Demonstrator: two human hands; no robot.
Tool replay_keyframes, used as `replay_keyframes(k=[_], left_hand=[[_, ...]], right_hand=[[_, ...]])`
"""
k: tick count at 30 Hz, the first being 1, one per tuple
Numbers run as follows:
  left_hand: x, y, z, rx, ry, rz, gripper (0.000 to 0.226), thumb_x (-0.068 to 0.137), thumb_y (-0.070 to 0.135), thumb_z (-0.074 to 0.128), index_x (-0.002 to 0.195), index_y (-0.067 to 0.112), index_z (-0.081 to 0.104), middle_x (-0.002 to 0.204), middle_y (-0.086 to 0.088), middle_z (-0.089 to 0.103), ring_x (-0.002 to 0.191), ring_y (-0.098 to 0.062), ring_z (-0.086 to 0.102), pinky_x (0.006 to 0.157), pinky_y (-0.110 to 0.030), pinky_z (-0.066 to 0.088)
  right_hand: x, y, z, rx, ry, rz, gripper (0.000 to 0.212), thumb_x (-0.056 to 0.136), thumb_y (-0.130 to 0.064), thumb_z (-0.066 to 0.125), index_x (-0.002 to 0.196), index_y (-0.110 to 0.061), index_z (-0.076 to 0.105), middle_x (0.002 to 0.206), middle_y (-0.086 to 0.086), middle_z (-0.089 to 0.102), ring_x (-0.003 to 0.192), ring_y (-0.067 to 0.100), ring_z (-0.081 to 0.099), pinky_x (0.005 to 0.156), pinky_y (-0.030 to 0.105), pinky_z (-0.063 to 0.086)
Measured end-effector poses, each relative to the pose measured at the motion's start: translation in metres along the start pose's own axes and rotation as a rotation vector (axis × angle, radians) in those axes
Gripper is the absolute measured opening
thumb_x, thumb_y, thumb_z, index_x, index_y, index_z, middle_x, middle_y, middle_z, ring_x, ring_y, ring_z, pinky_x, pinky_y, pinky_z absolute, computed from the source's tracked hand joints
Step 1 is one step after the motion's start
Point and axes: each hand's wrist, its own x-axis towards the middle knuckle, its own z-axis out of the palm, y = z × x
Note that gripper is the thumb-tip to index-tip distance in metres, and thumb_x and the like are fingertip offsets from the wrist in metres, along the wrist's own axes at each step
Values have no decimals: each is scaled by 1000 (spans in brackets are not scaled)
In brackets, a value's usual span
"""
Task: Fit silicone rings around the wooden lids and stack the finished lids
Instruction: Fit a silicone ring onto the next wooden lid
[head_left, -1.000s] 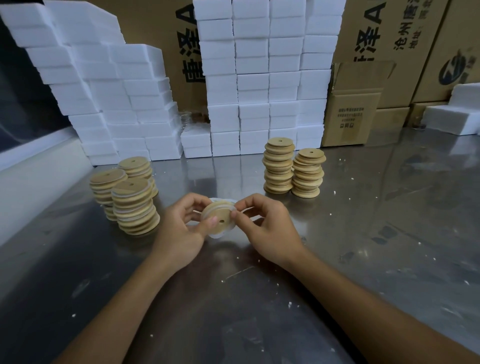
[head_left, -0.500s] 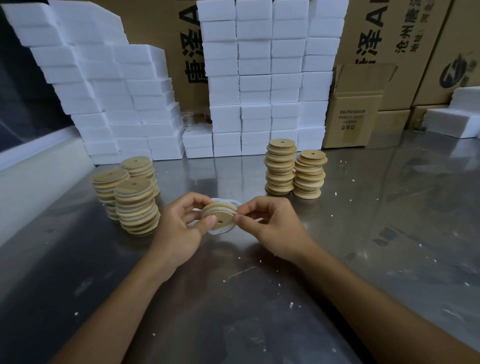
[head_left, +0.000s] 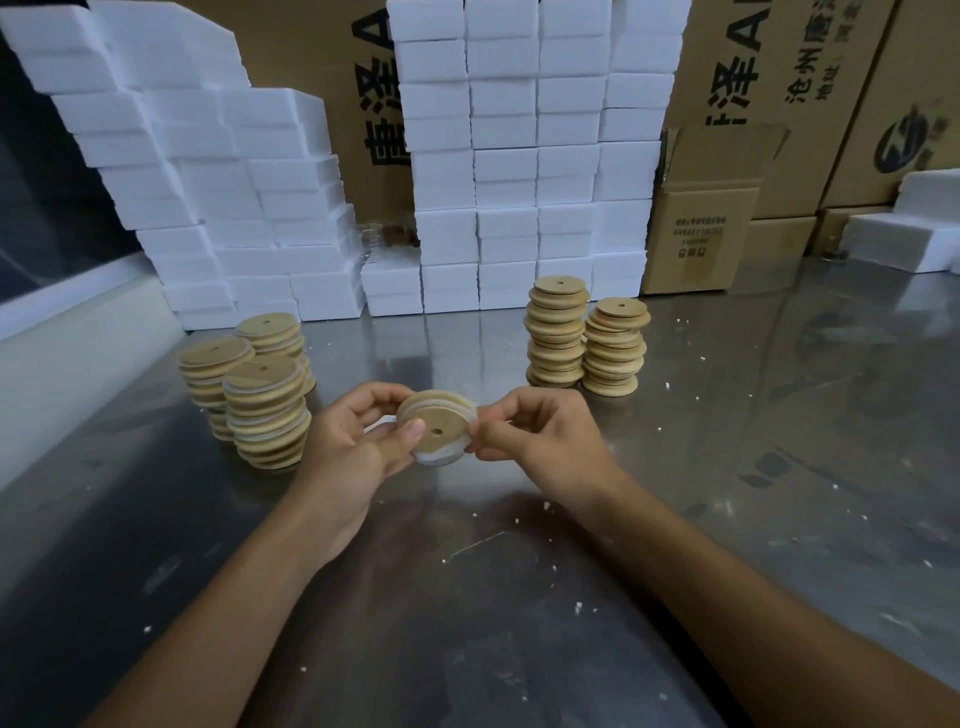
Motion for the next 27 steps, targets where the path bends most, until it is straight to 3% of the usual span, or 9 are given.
replay_keyframes(k=[5,9,13,18,21,27], left_hand=[[-1,0,2,-43,-18,-30,25,84,-11,60,89,13,64,80,6,70,77,-10,70,63,-23,56],[0,-1,0,-84,-10,-69,22,84,-10,61,90,11,64,82,3,71,78,-13,71,63,-25,57],[1,-1,0,-168,3,-104,23,71,2,68,93,8,63,86,-4,72,81,-18,72,65,-29,58],[1,-2,3,-215,15,-140,28,67,7,68,93,6,60,89,-9,72,83,-22,73,66,-34,59],[2,-2,2,-220,17,-156,26,69,5,67,94,6,60,92,-10,71,85,-22,73,67,-34,59],[2,-2,0,-227,13,-195,29,68,8,67,96,5,61,96,-14,70,87,-24,72,69,-37,60]], right_hand=[[1,-3,-3,-42,11,-11,23,78,11,69,64,-8,71,71,19,72,67,25,67,72,34,58],[0,-1,-2,-97,-5,-29,15,82,3,72,72,-9,71,69,15,71,66,20,63,70,35,56],[-1,1,-1,-92,12,-63,15,86,-3,72,74,-11,69,73,19,72,70,27,67,72,41,60],[0,2,0,-23,45,-54,8,86,-2,73,80,2,68,73,18,72,68,22,69,68,32,60],[-1,0,-1,26,26,0,9,85,-1,73,77,-1,70,73,16,73,68,20,70,70,30,62],[-3,-5,-4,71,-16,85,10,84,6,71,80,14,68,80,28,72,69,24,71,69,28,61]])
